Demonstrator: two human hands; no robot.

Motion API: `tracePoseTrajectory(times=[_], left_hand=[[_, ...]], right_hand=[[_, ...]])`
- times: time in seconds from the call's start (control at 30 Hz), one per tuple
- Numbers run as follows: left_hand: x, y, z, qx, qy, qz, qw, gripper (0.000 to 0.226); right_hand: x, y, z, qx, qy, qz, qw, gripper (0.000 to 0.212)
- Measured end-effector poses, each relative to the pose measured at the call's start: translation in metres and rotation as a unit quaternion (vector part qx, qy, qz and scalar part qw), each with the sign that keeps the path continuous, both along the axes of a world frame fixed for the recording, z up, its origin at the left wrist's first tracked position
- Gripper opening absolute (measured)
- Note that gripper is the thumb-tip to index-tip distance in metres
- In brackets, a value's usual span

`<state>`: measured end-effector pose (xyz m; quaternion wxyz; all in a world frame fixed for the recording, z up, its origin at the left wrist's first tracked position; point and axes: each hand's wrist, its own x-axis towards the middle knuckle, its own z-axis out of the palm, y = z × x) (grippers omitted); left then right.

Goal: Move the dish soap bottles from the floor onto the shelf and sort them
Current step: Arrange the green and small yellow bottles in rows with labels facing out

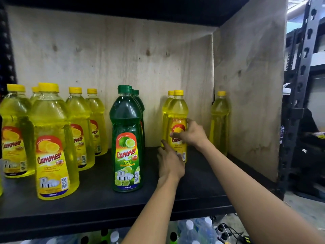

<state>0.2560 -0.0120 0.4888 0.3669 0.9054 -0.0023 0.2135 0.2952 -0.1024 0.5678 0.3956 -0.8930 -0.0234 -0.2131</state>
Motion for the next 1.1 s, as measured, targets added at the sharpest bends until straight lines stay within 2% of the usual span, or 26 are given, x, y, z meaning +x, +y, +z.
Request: tracePoseTrajectory(times=[0.07,0.13,0.2,0.27,0.37,0.5,0.6,0.83,1.03,1.1], left_hand=[[-0.008,-0.003,0.004,0.048,-0.059,0.036,0.996,0.098],[-0.017,-0.008,0.009,0.117,-0.166,0.066,0.977,0.101],[-0.024,-0.018,0.011,0.168,-0.268,0.023,0.948,0.083],[-0.028,-0.034,0.011,0.194,-0.298,-0.058,0.933,0.06],[-0.029,-0.059,0.009,0.159,-0.219,-0.133,0.953,0.049],[-0.013,-0.066,0.003,0.124,-0.116,-0.129,0.977,0.053],[-0.012,-0.063,0.0,0.091,-0.098,-0.127,0.983,0.057],[-0.021,-0.065,0.001,0.104,-0.113,-0.124,0.98,0.061],[-0.024,-0.062,0.002,0.014,-0.127,-0.097,0.987,0.057],[-0.027,-0.06,0.003,-0.028,-0.132,-0.115,0.984,0.062]], right_hand=[[-0.004,-0.005,-0.001,0.027,0.009,0.023,0.999,0.082],[-0.01,-0.016,-0.003,0.078,-0.004,0.027,0.997,0.078],[-0.017,-0.034,-0.003,0.1,-0.112,-0.059,0.987,0.065],[-0.02,-0.057,0.001,0.111,-0.213,-0.164,0.957,0.059],[-0.014,-0.085,0.012,0.136,-0.19,-0.2,0.951,0.077],[0.006,-0.098,0.019,0.139,-0.103,-0.173,0.97,0.101],[0.019,-0.096,0.011,0.126,-0.062,-0.178,0.974,0.112],[0.019,-0.098,-0.001,0.103,-0.078,-0.22,0.967,0.082],[-0.02,-0.09,0.002,0.081,-0.124,-0.176,0.973,0.06],[-0.037,-0.092,0.003,0.083,-0.107,-0.128,0.982,0.055]])
